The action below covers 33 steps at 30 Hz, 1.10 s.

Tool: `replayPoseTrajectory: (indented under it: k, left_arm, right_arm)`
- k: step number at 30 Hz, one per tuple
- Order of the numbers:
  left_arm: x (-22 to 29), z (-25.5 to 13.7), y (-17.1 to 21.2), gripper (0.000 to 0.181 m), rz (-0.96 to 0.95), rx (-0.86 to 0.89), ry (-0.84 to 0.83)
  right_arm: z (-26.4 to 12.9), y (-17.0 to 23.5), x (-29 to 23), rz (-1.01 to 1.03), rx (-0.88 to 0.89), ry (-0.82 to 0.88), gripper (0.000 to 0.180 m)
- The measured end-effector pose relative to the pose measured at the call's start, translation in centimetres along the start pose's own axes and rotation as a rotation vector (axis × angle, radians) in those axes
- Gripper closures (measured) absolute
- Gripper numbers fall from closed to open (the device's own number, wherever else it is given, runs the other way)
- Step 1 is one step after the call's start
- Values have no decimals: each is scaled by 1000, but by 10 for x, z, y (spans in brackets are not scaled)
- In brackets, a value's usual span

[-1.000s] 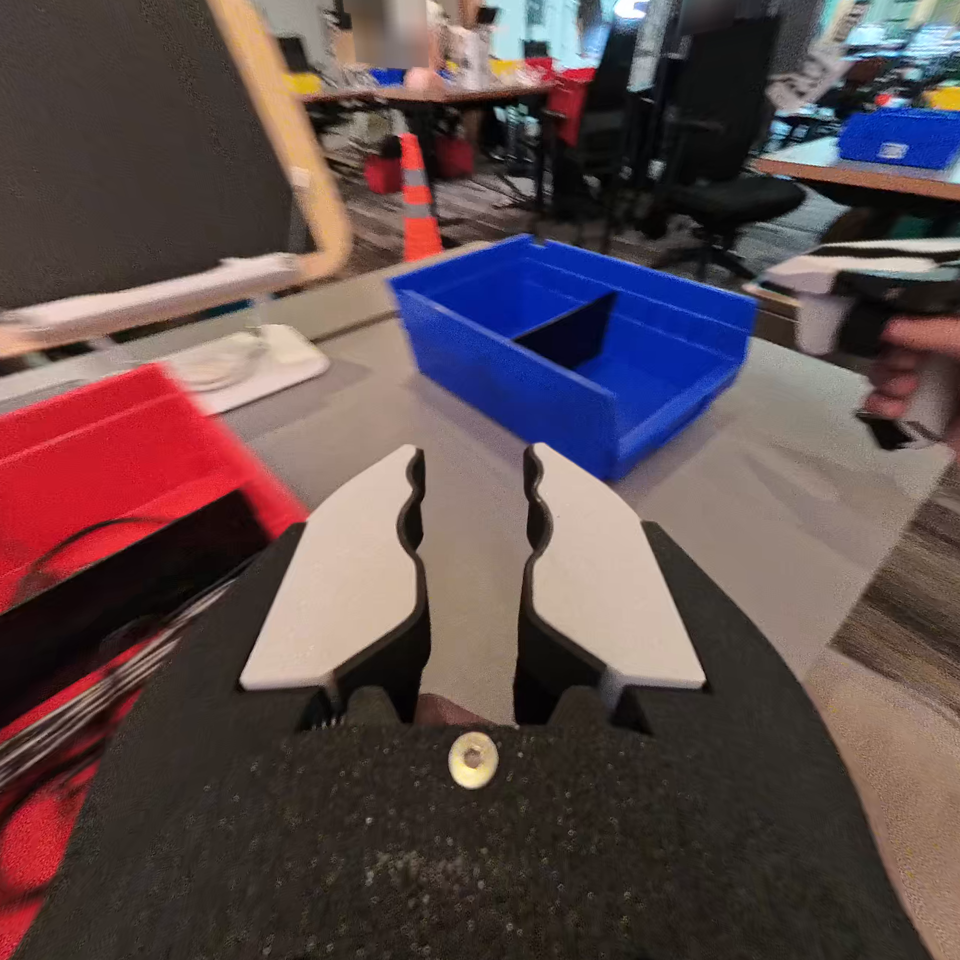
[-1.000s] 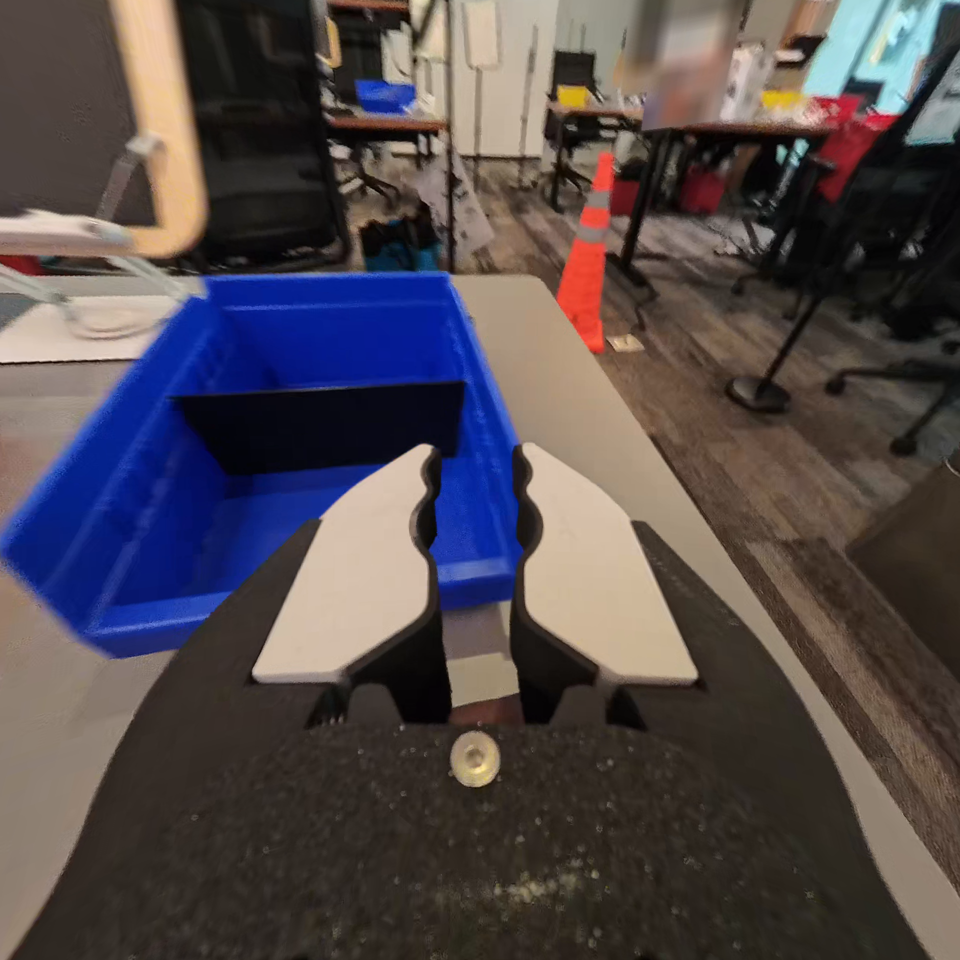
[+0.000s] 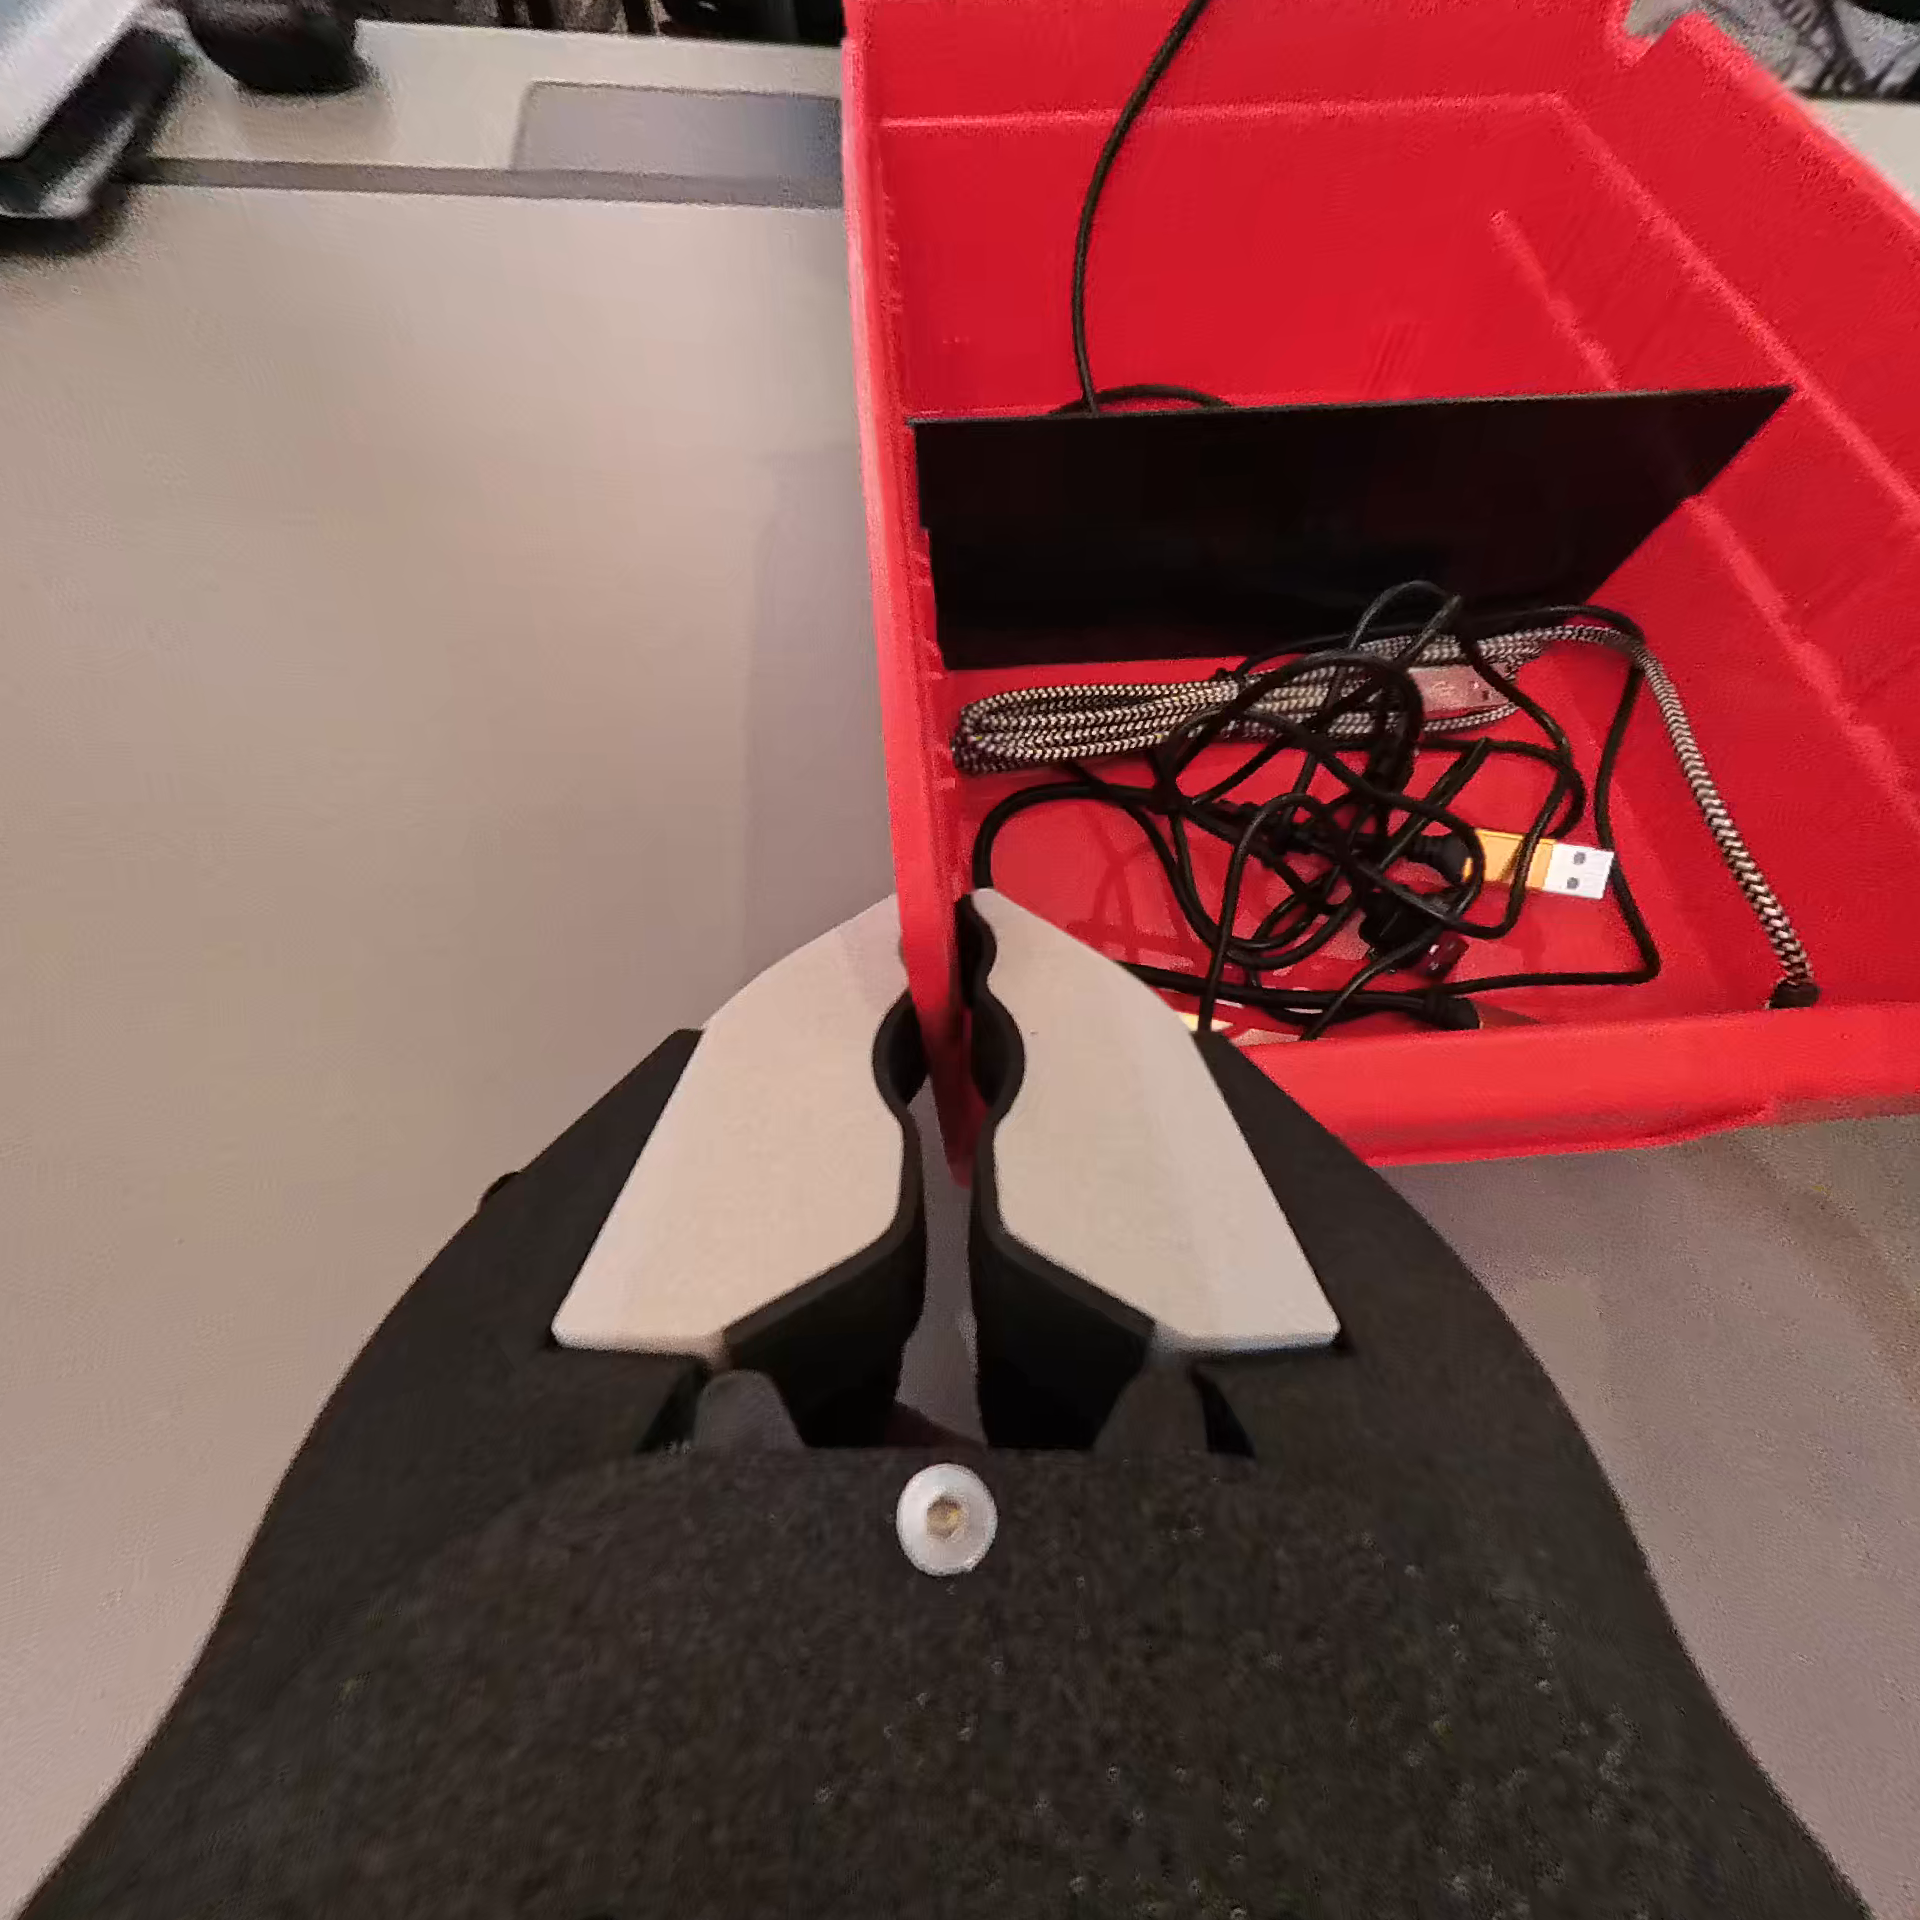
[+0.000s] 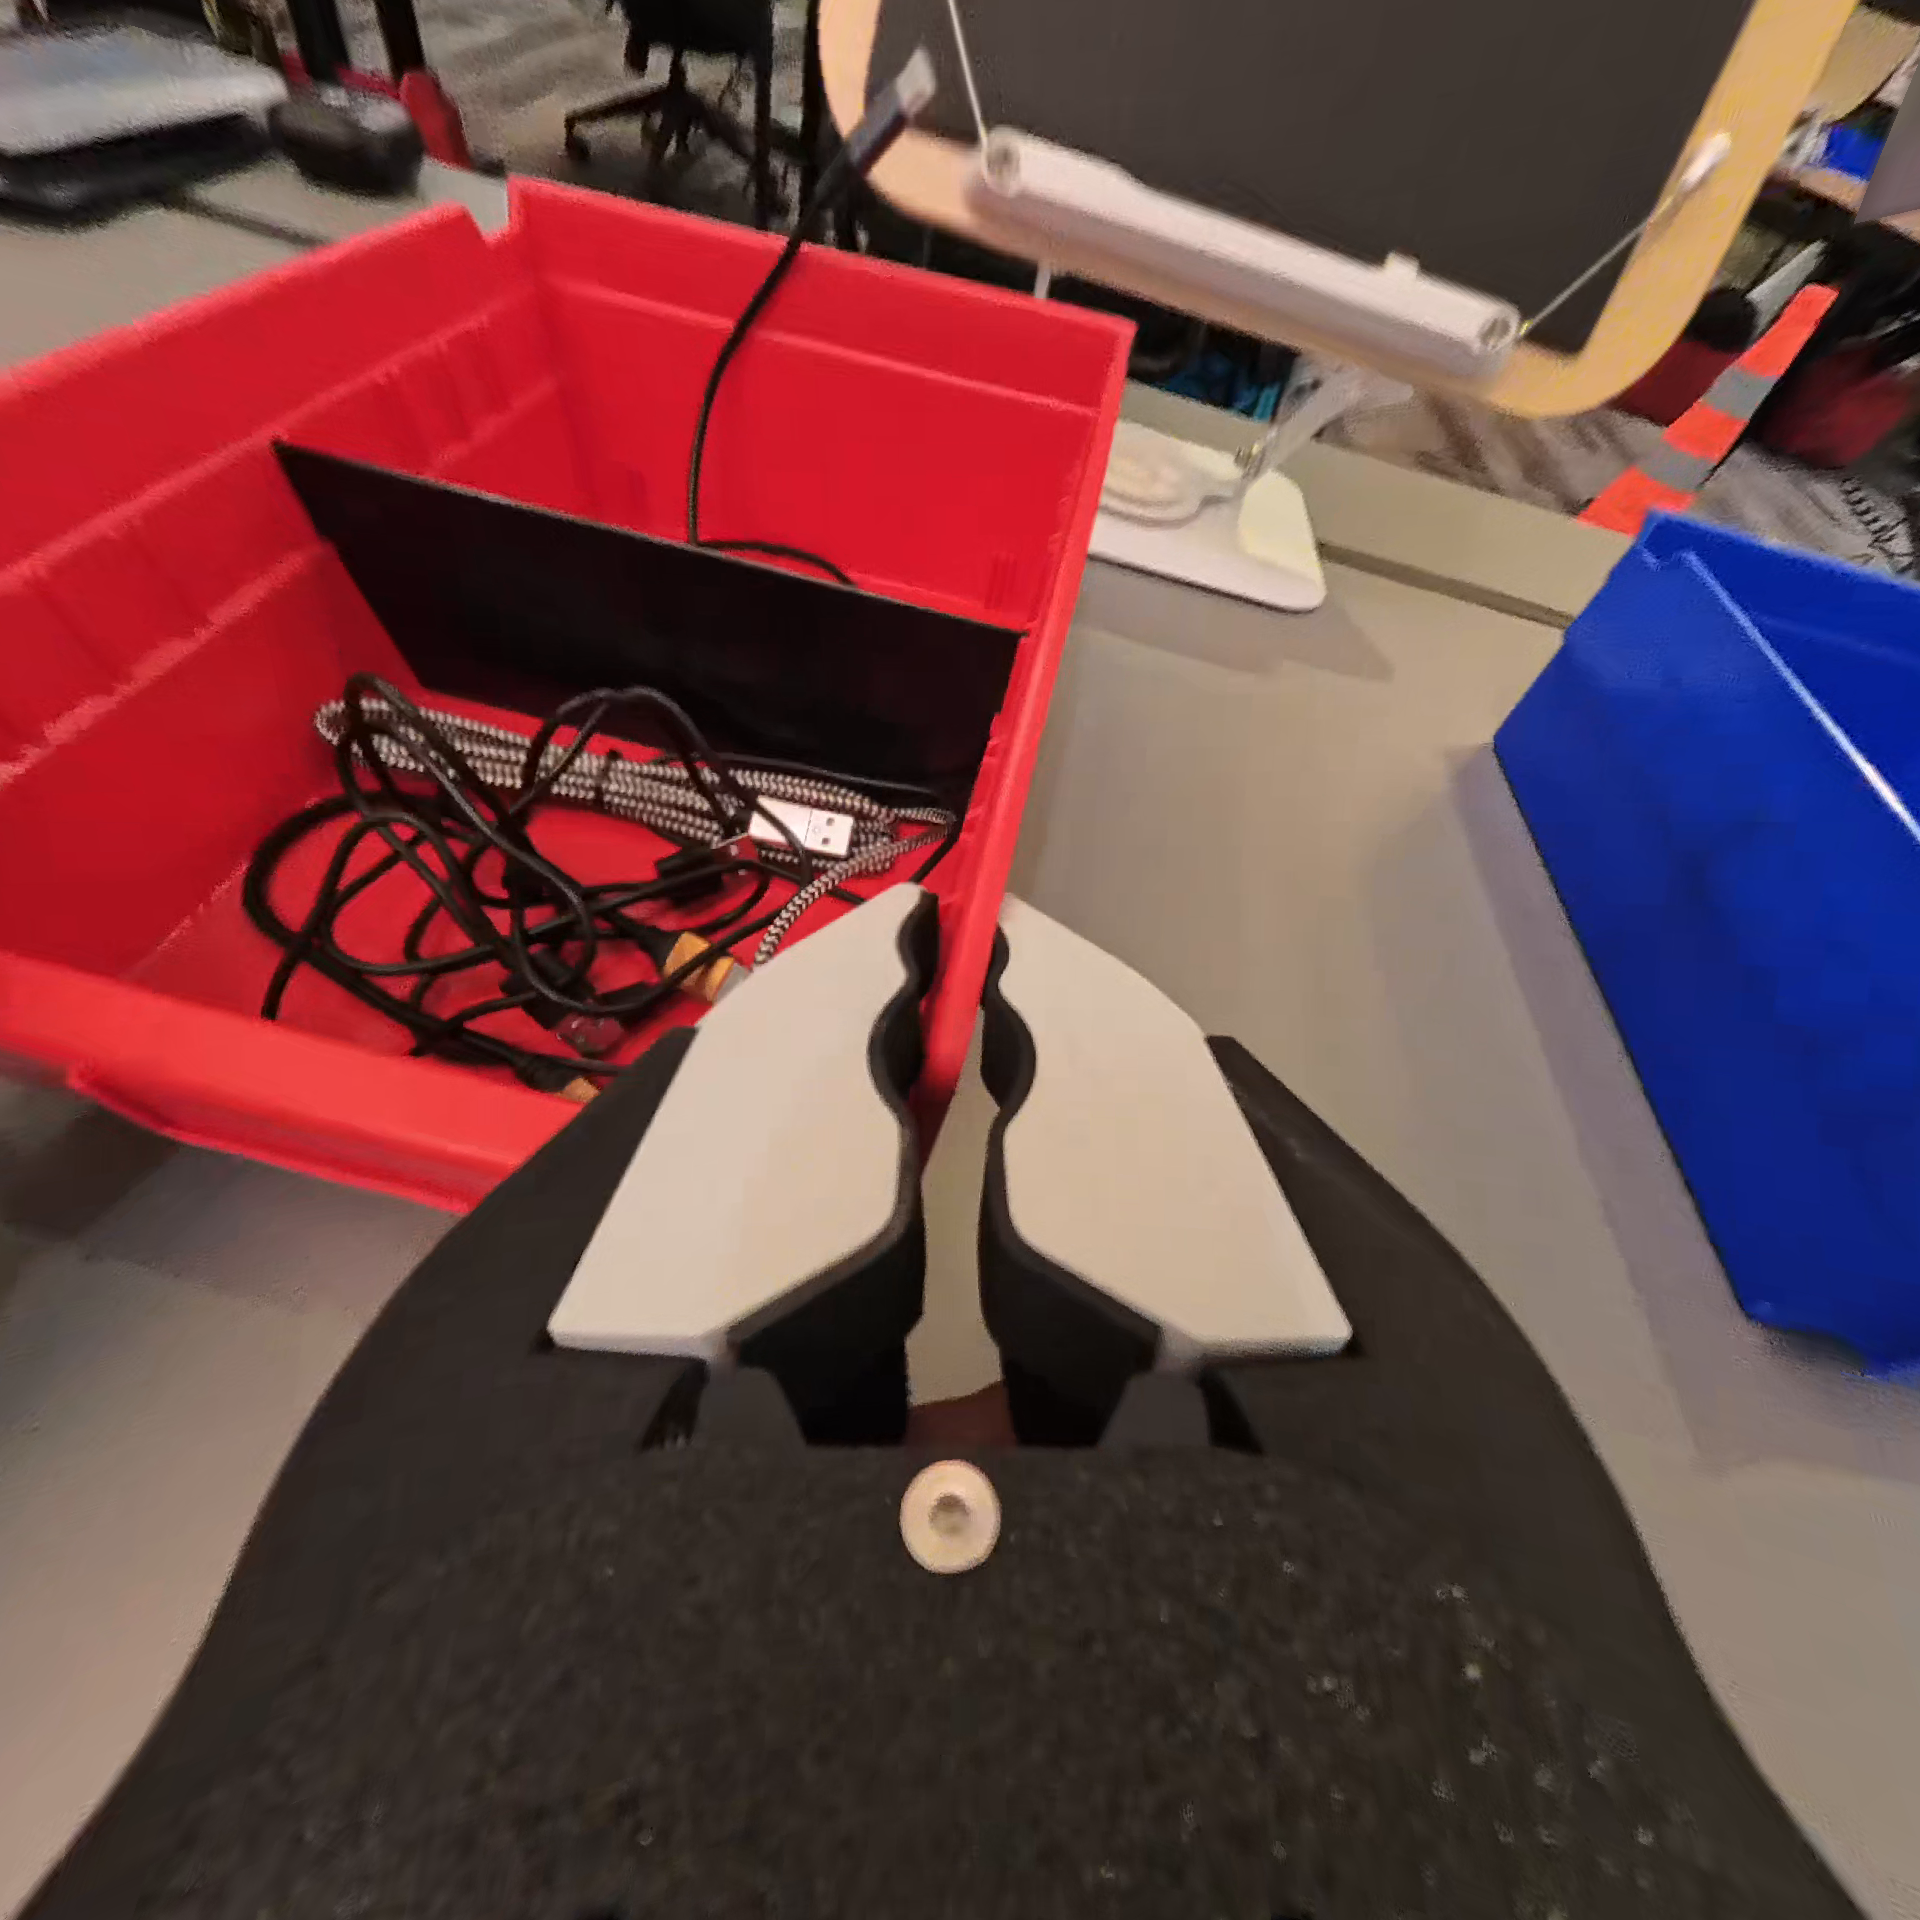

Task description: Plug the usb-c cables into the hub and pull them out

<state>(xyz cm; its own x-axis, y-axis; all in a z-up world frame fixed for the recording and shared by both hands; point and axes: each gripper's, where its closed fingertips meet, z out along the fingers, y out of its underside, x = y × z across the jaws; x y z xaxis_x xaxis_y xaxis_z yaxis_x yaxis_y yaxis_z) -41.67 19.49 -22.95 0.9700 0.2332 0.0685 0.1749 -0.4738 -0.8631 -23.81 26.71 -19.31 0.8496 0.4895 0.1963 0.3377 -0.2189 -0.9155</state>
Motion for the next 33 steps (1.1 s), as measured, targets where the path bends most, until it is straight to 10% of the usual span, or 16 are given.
replayPoseTrajectory:
  k: [15,24,29,33]
  left_arm:
    - [-162,-19,-15,180,15,77,-117]
    - [-170,-11,-10,178,-70,28,-150]
    - [-178,-34,-40,162,-269,237,-114]
    - [-191,-73,-65,160,-357,454,-141]
  right_arm:
    - [35,-52,-153,5,23,-89,174]
    - [43,-35,-167,57,-45,-297,164]
    - [-11,-16,-169,163,-215,-716,157]
    - [-41,-2,-107,103,-154,-731,155]
